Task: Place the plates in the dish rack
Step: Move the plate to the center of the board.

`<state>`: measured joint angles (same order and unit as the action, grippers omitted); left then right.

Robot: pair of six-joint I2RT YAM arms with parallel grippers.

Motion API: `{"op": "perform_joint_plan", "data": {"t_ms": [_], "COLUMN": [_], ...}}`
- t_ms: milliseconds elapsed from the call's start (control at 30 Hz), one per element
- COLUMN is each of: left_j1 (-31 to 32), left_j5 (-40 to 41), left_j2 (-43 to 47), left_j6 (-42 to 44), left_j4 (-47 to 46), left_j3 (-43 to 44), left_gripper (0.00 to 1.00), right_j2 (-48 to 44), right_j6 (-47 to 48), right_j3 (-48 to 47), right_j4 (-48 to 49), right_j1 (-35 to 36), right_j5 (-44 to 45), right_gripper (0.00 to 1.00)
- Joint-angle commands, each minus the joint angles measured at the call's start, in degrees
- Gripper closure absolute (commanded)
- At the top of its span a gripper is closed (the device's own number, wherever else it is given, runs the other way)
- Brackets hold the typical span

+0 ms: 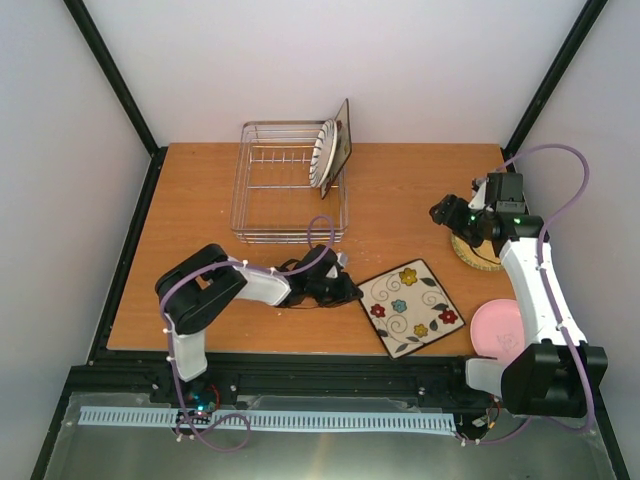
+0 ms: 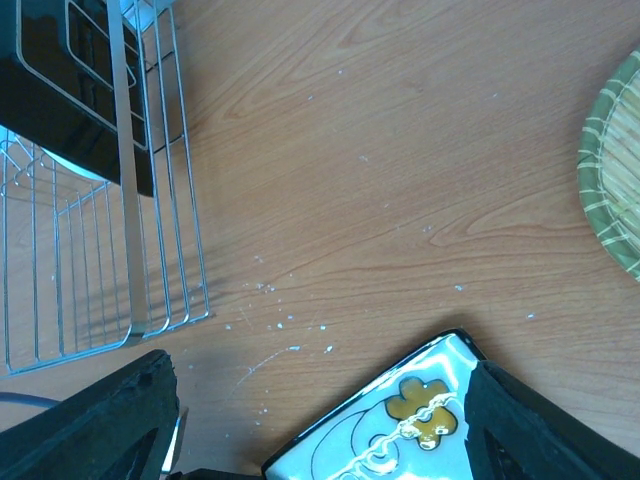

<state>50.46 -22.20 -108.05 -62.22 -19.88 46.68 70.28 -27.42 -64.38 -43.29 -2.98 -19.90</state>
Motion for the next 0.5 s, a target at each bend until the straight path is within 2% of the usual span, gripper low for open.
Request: {"op": "perform_joint_plan", "data": {"t_ms": [0, 267, 467], "left_j1": [-1.56, -6.83, -9.39], "left_j5": [5.24, 9.07, 11.58], "left_j2": [1.63, 11.95, 17.08], "left_j6": [7.20, 10.09, 11.11], "left_j4": [19.25, 36.45, 41.34], "left_j3": [1.44, 1.86, -0.70], "left_gripper": [0.98, 0.99, 0.99], "right_j2": [-0.44, 5.34, 11.67], "right_j6": [1.13, 6.54, 11.51], "right_j3": [1.34, 3.89, 6.66], "right_j4": [0.66, 1.67, 3.30], "right_j1": [-0.32, -0.36, -0.28], "right_j5": [-1.45, -9.90, -17.45], "right_gripper": [0.22, 0.22, 0.22]}}
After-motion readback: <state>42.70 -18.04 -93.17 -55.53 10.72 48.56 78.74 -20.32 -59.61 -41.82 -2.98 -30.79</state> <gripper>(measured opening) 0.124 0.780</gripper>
